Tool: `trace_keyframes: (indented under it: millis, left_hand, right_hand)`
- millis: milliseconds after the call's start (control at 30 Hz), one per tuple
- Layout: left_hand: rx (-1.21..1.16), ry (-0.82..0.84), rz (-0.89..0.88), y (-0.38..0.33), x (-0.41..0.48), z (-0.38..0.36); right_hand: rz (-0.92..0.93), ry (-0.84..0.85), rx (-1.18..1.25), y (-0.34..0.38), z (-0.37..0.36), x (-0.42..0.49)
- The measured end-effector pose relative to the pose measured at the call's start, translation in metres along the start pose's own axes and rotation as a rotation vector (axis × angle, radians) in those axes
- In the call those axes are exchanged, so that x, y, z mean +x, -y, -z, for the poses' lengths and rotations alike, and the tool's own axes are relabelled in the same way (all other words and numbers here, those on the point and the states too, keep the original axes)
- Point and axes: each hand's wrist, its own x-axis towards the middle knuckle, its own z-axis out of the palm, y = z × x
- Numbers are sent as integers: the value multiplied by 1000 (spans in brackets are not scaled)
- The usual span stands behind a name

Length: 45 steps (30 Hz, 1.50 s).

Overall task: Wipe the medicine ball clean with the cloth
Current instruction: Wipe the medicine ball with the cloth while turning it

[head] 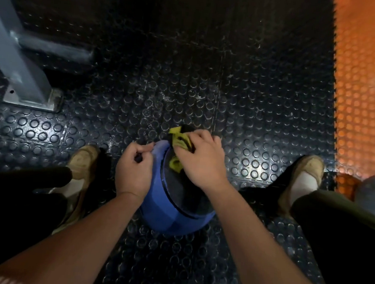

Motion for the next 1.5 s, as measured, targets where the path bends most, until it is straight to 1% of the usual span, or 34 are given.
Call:
trace_keyframes:
  millis: [33, 100, 133, 167, 233, 300, 367, 467, 500, 533, 567, 633, 667, 700, 733, 767, 800, 833, 867, 967, 1033, 1067, 1100, 1133, 1200, 1300, 1367, 1400, 1433, 1500]
  left_hand:
    - [0, 15, -1, 1, 0, 2]
    - [15, 36, -11, 2, -2, 5]
    - [19, 39, -11, 3, -3, 6]
    - [20, 41, -13, 4, -5, 7]
    - [26, 49, -22, 4, -6, 8]
    - [18, 38, -24, 4, -9, 6]
    - [8, -15, 12, 1, -10, 2]
    - [-9, -91, 65, -3, -14, -7]
    - [-13, -100, 81, -4, -17, -11]
    - [-18, -110, 93, -5, -23, -15]
    - [-20, -127, 96, -4, -29, -20]
    - [-50, -185, 90, 3, -42, -27]
    - [-88, -218, 85, 8, -48, -30]
    - [-132, -241, 82, 12, -54, -33]
    - [-167, -258, 80, 16, -58, -33]
    - [-189, -264, 80, 18, -60, -33]
    - [-201, -257, 84, 19, -60, -32]
    - [-206, -235, 91, 20, -59, -30]
    - [-205, -203, 93, 19, -57, -28]
    - [-165, -99, 71, 17, -46, -23]
    - [-130, -62, 34, 17, -44, -22]
    - [-121, -55, 13, 17, -44, -23]
    - [-114, -52, 2, 17, -44, -23]
    - [-109, -48, -3, 17, -44, -23]
    - [-58, -36, -34, 18, -42, -23]
    - [124, 54, -169, 16, -39, -19]
    - [225, 90, -248, 11, -36, -17]
    - [239, 82, -243, 8, -35, -17]
    - [213, 45, -192, 2, -35, -18]
    - [178, -61, -40, -8, -36, -22]
  right_hand:
    - [-102, 0, 128, -14, -1, -2]
    - [-441, -83, 546, -48, -6, -3]
    - [-623, -89, 761, -60, -8, -7]
    - [-772, -54, 905, -71, -12, -10]
    - [-956, 5, 1023, -86, -19, -7]
    - [-1026, 50, 1069, -89, -19, -2]
    - [-953, 73, 1032, -82, -16, 7]
    - [-692, 37, 919, -59, -5, 22]
    - [-607, 32, 817, -48, 1, 23]
    - [-492, 55, 653, -38, 6, 23]
    - [-377, 89, 453, -26, 12, 20]
    - [-157, 96, 33, -11, 18, 9]
    - [-65, 91, -79, -8, 18, 4]
    - [-7, 103, -101, -8, 18, -1]
    - [34, 132, -46, -9, 18, -6]
    - [15, 155, 95, -13, 18, -8]
    - [-59, 158, 293, -15, 20, -9]
    - [-177, 133, 459, -22, 20, -7]
    - [-283, 104, 555, -28, 21, -4]
    - [-544, 70, 624, -49, 22, 7]
    - [-708, 114, 787, -59, 20, 13]
    - [-752, 145, 855, -58, 22, 16]
    - [-757, 174, 876, -58, 21, 19]
    - [-744, 208, 855, -58, 21, 22]
    - [-654, 251, 687, -54, 22, 28]
    - [-437, 258, 467, -37, 23, 27]
    - [-244, 224, 290, -27, 22, 17]
    - [-143, 211, 186, -22, 21, 11]
    - [-55, 204, 75, -19, 20, 6]
    - [116, 205, -101, -11, 16, -5]
